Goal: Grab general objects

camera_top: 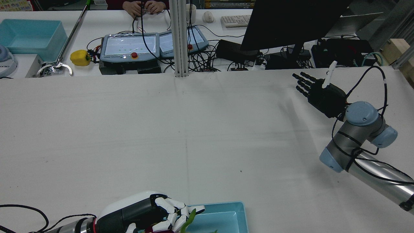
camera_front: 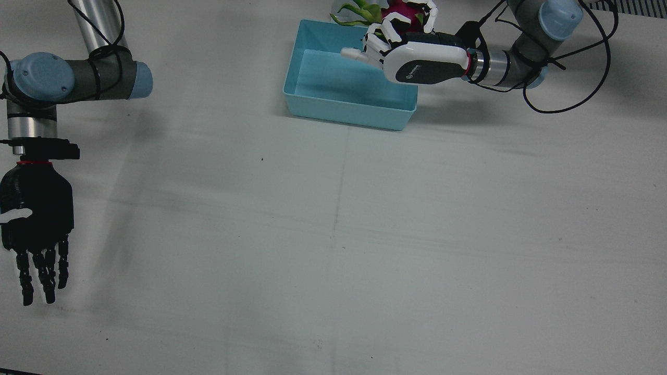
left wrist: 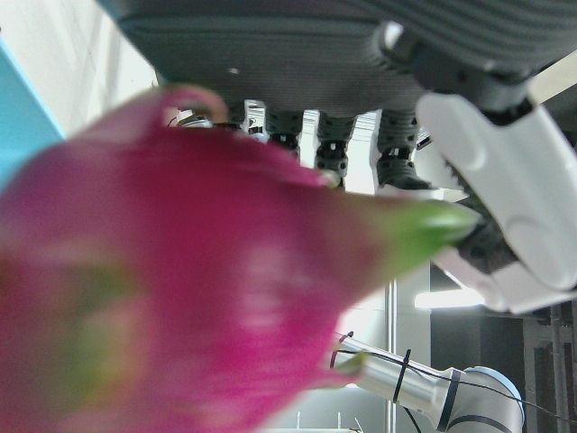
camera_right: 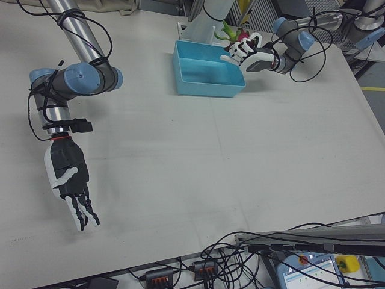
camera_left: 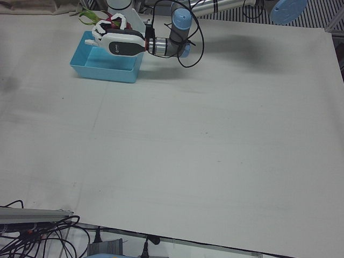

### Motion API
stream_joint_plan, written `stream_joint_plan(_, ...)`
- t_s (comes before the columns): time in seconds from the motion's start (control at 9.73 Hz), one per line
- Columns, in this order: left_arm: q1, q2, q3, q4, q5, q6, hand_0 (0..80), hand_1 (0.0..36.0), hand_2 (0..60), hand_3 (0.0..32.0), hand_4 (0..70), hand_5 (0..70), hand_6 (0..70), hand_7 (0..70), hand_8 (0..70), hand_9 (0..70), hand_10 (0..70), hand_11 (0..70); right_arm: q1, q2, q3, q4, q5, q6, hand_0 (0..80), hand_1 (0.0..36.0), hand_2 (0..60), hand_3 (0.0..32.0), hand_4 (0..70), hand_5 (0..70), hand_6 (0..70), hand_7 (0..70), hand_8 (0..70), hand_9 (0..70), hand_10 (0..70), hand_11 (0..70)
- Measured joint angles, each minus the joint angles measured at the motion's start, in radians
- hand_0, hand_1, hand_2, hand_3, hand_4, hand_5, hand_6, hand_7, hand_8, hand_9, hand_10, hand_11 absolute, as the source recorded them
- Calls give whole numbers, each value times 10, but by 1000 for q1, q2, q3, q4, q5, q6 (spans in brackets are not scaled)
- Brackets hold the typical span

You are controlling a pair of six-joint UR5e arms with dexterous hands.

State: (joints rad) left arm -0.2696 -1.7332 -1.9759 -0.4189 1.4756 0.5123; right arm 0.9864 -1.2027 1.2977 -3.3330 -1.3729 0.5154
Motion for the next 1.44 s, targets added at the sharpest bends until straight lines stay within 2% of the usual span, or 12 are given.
stream_joint_plan(0.21,4,-1,5,-5,0,2,520,360,600,190,0,0,0,0,0,0,0,0,0,0,0,0,0,0,0,0,0,0,0,0,0,0,0,0,0,0)
stream_joint_plan(0.31,6,-3,9,-6,0,3,546,360,600,126,0,0,0,0,0,0,0,0,0,0,0,0,0,0,0,0,0,0,0,0,0,0,0,0,0,0)
stream_joint_plan(0.41,7,-4,12,-6,0,2,800,360,600,0,246,0,3,28,0,0,11,66,0,0,0,0,0,0,0,0,0,0,0,0,0,0,0,0,0,0)
stream_joint_plan(0.51,5,-4,15,11,0,-2,800,360,600,0,345,1,0,29,0,0,39,108,0,0,0,0,0,0,0,0,0,0,0,0,0,0,0,0,0,0)
stream_joint_plan(0.62,0,-1,17,49,-2,-3,800,360,600,0,287,0,0,27,0,0,55,133,0,0,0,0,0,0,0,0,0,0,0,0,0,0,0,0,0,0)
stream_joint_plan(0.72,-13,5,22,80,-5,-4,800,360,600,0,272,0,3,35,0,0,63,145,0,0,0,0,0,0,0,0,0,0,0,0,0,0,0,0,0,0)
stream_joint_plan(0.82,-55,16,32,109,-10,-4,800,360,600,0,255,0,0,14,0,0,64,147,0,0,0,0,0,0,0,0,0,0,0,0,0,0,0,0,0,0)
stream_joint_plan(0.93,-138,38,61,132,-26,-7,800,360,600,0,203,0,0,0,0,0,50,127,0,0,0,0,0,0,0,0,0,0,0,0,0,0,0,0,0,0)
stream_joint_plan(1.03,-241,64,94,144,-40,-8,800,360,600,0,106,0,0,0,0,0,36,105,0,0,0,0,0,0,0,0,0,0,0,0,0,0,0,0,0,0)
stream_joint_plan(1.23,-442,132,128,142,-44,-10,800,360,600,0,88,0,0,0,0,0,39,109,0,0,0,0,0,0,0,0,0,0,0,0,0,0,0,0,0,0)
stream_joint_plan(1.34,-544,174,157,123,-41,-13,800,360,600,0,101,0,0,0,0,0,39,109,0,0,0,0,0,0,0,0,0,0,0,0,0,0,0,0,0,0)
stream_joint_plan(1.44,-639,207,211,86,-36,-17,800,360,600,24,75,0,0,0,0,0,32,99,0,0,0,0,0,0,0,0,0,0,0,0,0,0,0,0,0,0)
